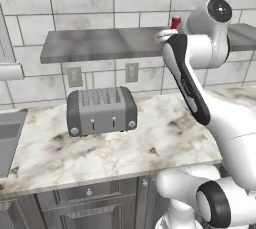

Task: Take 2 condiments from the cabinet and move them on the counter near the stove.Make sure the condiments are lined up with each other, next to each other.

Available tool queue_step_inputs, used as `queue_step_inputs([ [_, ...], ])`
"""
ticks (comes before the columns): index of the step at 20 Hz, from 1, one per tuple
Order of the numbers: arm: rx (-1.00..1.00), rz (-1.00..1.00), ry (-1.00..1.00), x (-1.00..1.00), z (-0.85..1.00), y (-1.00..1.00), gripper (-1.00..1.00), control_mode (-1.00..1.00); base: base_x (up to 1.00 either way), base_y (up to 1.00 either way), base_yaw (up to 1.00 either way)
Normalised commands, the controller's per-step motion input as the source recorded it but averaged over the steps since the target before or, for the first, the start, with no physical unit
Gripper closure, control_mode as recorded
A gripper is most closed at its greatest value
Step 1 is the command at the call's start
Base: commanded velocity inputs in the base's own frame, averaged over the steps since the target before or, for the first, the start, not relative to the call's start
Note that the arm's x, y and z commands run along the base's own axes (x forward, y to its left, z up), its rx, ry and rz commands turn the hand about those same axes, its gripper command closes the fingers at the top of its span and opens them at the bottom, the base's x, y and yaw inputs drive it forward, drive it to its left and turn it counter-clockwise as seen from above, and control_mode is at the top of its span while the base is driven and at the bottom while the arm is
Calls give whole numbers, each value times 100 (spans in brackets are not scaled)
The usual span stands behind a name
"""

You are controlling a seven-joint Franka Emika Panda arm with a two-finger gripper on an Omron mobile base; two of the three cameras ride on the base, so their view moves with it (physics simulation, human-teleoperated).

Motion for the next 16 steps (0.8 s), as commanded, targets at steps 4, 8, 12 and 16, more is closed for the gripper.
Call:
queue_step_inputs([
  [4,-3,0,-1,-65,0,0,100,-100,0,0,0],
  [8,0,0,-2,-70,0,0,100,-100,0,0,0],
  [12,0,0,0,-61,-3,0,100,-100,0,0,0],
  [16,0,0,0,-55,-11,0,100,-100,0,0,0],
])
